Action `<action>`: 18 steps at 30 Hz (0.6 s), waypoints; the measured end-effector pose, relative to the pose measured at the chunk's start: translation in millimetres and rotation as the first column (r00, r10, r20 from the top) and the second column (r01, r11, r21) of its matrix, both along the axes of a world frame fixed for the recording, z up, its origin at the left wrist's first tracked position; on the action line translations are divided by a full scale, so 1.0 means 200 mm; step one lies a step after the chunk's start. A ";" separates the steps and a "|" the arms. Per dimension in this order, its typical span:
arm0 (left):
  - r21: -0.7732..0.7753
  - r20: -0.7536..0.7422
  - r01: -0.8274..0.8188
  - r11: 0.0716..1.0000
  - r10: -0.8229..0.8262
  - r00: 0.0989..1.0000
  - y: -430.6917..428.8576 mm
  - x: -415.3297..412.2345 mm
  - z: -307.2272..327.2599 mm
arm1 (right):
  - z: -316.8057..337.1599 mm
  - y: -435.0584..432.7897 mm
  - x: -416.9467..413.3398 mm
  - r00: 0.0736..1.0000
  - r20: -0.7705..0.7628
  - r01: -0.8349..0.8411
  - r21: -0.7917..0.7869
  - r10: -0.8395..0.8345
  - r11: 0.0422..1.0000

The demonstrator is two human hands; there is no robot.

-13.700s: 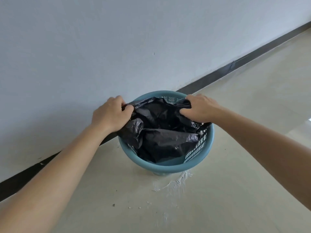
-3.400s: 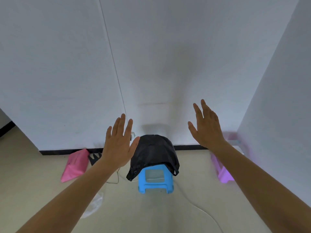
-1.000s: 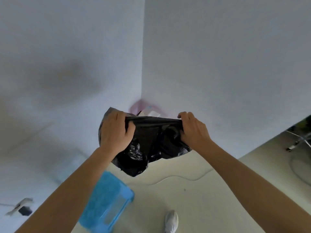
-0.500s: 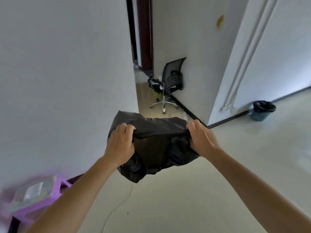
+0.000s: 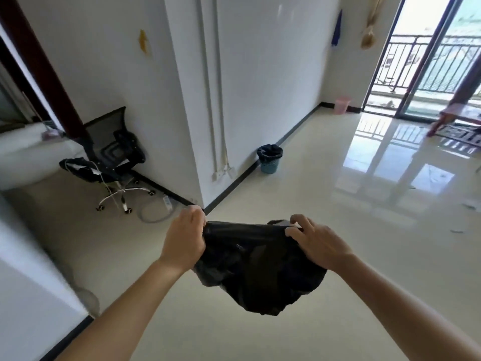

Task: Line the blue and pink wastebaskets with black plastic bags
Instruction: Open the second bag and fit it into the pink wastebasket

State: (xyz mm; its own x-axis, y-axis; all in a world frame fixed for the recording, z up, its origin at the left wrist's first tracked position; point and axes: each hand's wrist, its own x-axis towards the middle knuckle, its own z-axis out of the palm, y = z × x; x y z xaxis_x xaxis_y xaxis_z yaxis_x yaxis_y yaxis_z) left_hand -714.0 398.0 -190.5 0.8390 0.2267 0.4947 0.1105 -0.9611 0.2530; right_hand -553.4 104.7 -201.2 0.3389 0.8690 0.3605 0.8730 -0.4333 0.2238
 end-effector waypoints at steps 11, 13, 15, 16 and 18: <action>0.051 0.052 0.224 0.973 -0.227 0.973 0.10 1.65 0.03 | 0.06 -0.05 1.20 0.982 0.044 0.187 -0.113 -0.183 0.976; 0.057 0.066 0.303 0.951 -0.306 0.950 0.11 2.00 0.12 | 0.16 -0.05 1.46 0.973 0.036 0.228 -0.080 -0.226 0.970; 0.065 0.072 0.384 0.921 -0.388 0.919 0.09 2.32 0.20 | 0.24 -0.07 1.70 0.964 0.049 0.261 -0.024 -0.260 0.965; 0.040 0.085 0.413 0.910 -0.415 0.906 0.07 2.49 0.23 | 0.27 -0.09 1.82 0.961 0.055 0.270 0.006 -0.270 0.963; -0.011 0.108 0.454 0.891 -0.450 0.886 -0.01 2.80 0.27 | 0.29 -0.13 2.03 0.955 0.075 0.286 0.039 -0.288 0.957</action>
